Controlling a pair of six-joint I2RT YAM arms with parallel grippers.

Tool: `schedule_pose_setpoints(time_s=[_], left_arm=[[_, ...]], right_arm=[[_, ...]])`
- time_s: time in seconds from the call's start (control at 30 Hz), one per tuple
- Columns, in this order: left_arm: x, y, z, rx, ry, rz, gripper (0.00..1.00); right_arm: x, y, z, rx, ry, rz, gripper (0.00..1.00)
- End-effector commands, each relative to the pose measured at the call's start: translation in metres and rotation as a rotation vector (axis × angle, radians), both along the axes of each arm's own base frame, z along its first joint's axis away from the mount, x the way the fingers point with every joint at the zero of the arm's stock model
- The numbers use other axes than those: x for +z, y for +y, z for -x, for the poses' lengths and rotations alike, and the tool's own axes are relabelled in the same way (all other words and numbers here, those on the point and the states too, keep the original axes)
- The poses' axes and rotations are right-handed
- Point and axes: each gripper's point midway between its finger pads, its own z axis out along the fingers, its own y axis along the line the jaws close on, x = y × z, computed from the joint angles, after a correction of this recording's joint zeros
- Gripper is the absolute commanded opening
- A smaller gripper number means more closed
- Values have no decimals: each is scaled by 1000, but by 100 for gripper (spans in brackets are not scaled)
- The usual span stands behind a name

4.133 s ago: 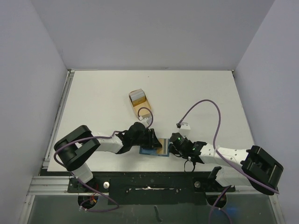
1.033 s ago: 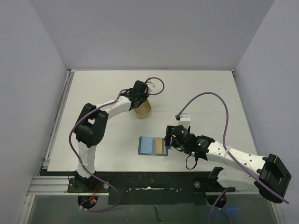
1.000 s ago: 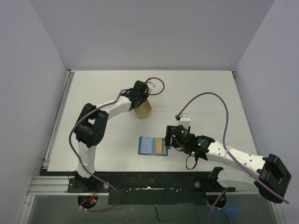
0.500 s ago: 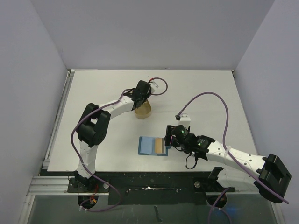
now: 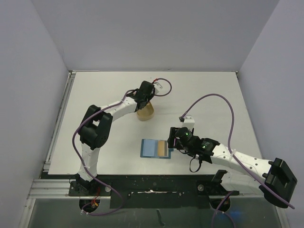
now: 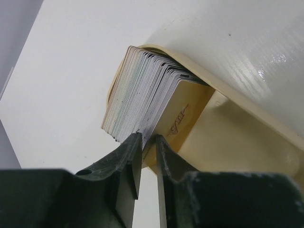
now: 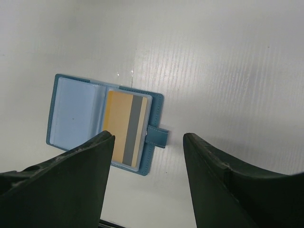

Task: Put the credit cards into the card holder
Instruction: Pick up the credit card from the storage box.

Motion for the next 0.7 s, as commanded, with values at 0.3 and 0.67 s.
schedule_pose_setpoints(time_s=[0.3,0.67], left_arm=[[37,-16,-10,12,-73,47,0],[79,-37,20,20,-33,202,0]], right_arm=[[18,0,-7,-26,-52,-51,60],[24,6,-5,-8,-53,-81,60]])
